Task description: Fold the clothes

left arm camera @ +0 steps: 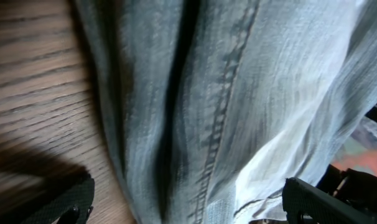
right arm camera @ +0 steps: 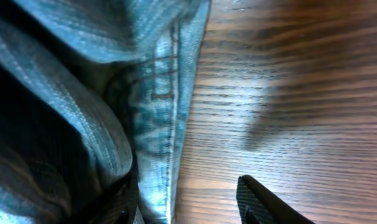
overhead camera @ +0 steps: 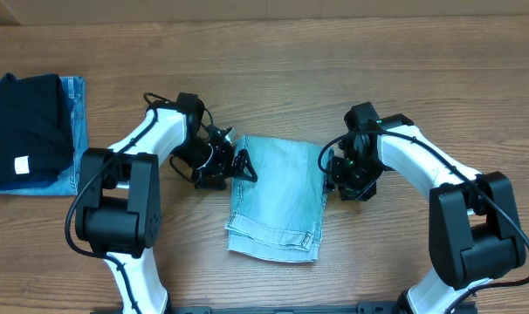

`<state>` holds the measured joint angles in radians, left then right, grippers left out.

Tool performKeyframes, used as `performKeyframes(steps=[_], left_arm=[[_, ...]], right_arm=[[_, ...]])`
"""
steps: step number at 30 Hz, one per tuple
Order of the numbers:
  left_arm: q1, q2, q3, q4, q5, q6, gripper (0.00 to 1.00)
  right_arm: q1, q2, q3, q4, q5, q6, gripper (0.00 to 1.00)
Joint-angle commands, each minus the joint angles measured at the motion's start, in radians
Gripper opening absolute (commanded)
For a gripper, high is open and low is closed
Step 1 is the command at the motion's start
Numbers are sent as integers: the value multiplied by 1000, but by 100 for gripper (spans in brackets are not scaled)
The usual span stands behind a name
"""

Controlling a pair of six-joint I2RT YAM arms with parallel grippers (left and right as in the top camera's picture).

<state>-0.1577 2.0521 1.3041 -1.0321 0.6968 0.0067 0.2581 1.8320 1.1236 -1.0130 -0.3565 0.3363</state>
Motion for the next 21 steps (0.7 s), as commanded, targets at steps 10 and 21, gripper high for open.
performKeyframes(steps=[10, 21], left_arm=[[-42, 67, -13, 80, 67, 15, 96], [-59, 66, -13, 106, 65, 16, 4]], right_arm=[[77, -1, 14, 78, -117, -3, 55], [77, -1, 14, 87, -116, -4, 56]])
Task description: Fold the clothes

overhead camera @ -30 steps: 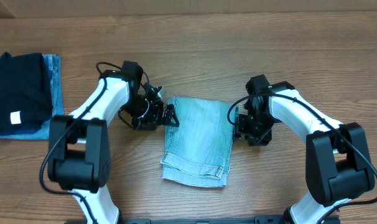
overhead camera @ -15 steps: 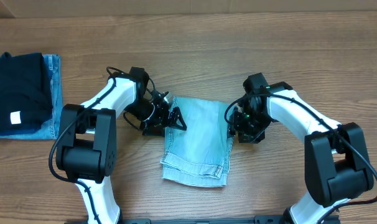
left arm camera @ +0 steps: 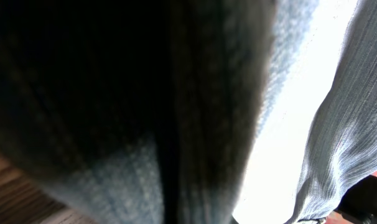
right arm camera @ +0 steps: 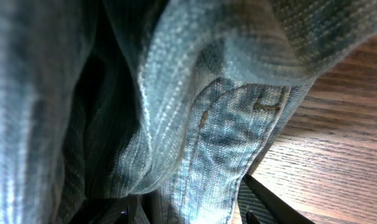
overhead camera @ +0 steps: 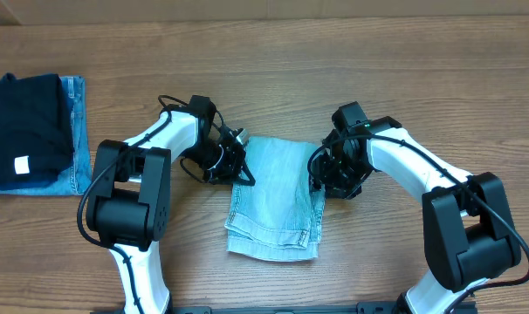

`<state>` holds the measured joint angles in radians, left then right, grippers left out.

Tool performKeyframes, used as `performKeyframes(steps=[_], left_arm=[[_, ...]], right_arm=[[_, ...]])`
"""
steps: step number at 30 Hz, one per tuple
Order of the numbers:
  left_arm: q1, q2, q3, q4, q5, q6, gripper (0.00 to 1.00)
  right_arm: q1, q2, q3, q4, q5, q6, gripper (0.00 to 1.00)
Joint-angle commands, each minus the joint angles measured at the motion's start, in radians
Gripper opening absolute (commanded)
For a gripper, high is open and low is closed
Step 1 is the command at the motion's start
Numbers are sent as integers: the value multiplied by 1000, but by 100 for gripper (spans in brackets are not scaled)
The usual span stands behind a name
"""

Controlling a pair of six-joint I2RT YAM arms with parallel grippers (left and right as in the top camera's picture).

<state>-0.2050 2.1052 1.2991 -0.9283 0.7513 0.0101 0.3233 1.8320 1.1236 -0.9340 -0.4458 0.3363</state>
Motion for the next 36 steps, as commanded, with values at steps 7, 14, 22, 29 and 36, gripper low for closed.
performKeyframes(steps=[7, 14, 22, 29, 36], left_arm=[[41, -83, 43, -39, -196, 11, 4], [117, -351, 180, -97, -658, -37, 4], [218, -565, 395, -123, -970, 32, 4], [232, -576, 534, -168, -1183, 256, 4], [335, -576, 578, -137, -1172, 327, 4]], right_arm=[[-58, -2, 36, -92, 67, -88, 56], [-178, -22, 44, -124, 87, -125, 55], [-241, -22, 44, -172, 94, -181, 54], [-241, -22, 44, -172, 113, -181, 54], [-241, -22, 44, -176, 113, -181, 54]])
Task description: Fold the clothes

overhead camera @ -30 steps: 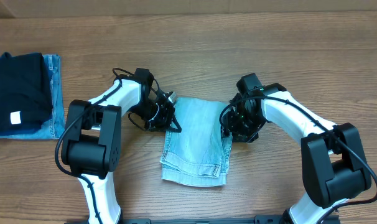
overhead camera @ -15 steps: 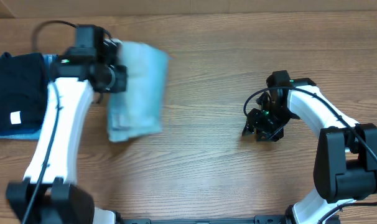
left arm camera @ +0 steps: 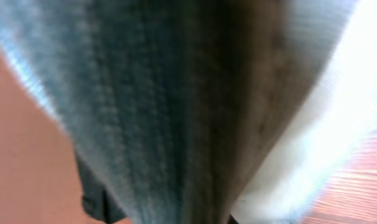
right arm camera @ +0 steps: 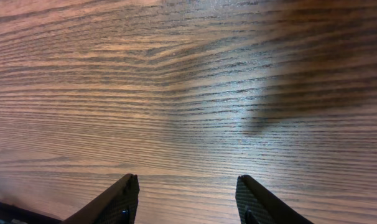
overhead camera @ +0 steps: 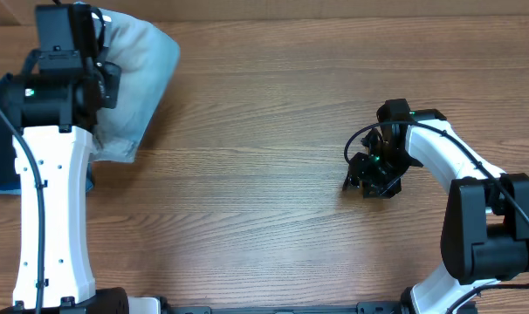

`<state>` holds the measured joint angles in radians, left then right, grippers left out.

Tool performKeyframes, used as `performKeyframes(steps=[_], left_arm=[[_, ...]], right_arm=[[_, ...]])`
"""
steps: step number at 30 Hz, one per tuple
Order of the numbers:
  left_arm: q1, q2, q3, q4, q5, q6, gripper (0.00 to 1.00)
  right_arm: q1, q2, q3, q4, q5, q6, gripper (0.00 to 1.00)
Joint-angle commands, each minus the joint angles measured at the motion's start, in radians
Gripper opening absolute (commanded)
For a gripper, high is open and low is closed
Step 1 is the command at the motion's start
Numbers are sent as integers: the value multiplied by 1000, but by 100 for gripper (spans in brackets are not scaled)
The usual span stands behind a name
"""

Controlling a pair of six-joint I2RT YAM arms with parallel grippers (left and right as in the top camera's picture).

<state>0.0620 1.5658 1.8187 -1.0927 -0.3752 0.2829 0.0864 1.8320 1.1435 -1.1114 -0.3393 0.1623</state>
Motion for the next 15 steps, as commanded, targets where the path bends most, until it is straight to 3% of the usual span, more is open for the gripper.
performKeyframes(steps=[1, 8, 15], left_arm=[[91, -37, 58, 31, -32, 55, 4], [312, -29, 58, 50, 323, 62, 4], [338, -11, 58, 58, 372, 61, 4]], right_arm=[[-4, -22, 24, 1, 6, -7, 54], [-4, -22, 24, -1, 6, -7, 54], [-4, -22, 24, -2, 6, -7, 54]])
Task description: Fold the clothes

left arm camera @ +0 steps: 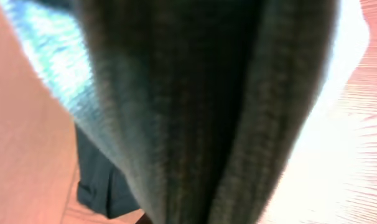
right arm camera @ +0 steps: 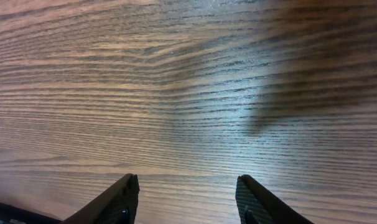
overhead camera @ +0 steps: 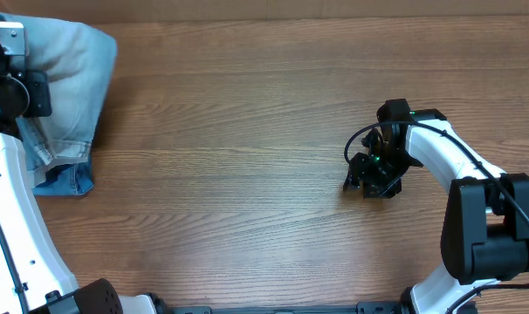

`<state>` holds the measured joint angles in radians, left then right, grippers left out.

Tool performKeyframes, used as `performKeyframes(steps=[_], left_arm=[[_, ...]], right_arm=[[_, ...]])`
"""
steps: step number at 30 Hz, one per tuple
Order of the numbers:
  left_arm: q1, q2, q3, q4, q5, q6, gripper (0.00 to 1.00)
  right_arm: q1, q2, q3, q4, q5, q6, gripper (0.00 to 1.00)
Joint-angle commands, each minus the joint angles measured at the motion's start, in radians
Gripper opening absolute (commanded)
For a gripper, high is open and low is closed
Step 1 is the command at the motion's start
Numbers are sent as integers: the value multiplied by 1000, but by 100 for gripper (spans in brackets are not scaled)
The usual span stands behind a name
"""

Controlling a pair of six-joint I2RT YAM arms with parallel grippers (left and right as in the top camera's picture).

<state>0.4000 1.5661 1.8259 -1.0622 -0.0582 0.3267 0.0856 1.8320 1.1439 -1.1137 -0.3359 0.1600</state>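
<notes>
The folded light-blue jeans (overhead camera: 77, 70) hang at the table's far left with my left gripper (overhead camera: 29, 92) shut on them. In the left wrist view the blurred denim (left arm camera: 195, 106) fills the frame and hides the fingers. Under the jeans, a corner of the blue denim stack (overhead camera: 68, 181) shows, and a dark garment (left arm camera: 98, 183) is visible past the cloth. My right gripper (right arm camera: 187, 178) stands open over bare wood at the right (overhead camera: 362, 180), with nothing between its fingers (right arm camera: 123, 199).
The wooden table (overhead camera: 247, 174) stretches between the two arms. The right arm (overhead camera: 439, 166) curves in from the right edge. The left arm (overhead camera: 11, 209) runs along the left edge.
My left gripper has carried the jeans further left, and they now hang over the stack at the table's left edge. The right arm has not moved.
Both grippers stood open at either side of the folded jeans in the middle of the table. Then both were pushed into the jeans' sides. Later the left gripper held the jeans up at the far left while the right stayed open over bare wood. Now the jeans are over the stack.
</notes>
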Motion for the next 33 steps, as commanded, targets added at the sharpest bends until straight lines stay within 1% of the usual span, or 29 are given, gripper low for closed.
performKeyframes(steps=[1, 8, 14, 21, 24, 28, 33], left_arm=[[0, -9, 50, 28, 55, 18, 4], [33, 39, 50, 31, 48, 13, 4], [148, 97, 50, 93, 52, -40, 4], [257, 148, 50, 134, 135, -117, 4], [276, 163, 50, 142, 137, -146, 4], [302, 178, 50, 164, 132, -152, 4], [331, 193, 49, 232, 127, -160, 4]], right_arm=[[-3, -22, 24, 0, 3, -5, 54], [-3, -22, 24, -1, 3, -5, 54], [-3, -22, 24, -8, 3, -5, 54], [-3, -22, 24, -11, 3, -5, 54], [-3, -22, 24, -11, 3, -5, 54], [-3, -22, 24, -15, 3, -5, 54], [-3, -22, 24, -15, 3, -5, 54]])
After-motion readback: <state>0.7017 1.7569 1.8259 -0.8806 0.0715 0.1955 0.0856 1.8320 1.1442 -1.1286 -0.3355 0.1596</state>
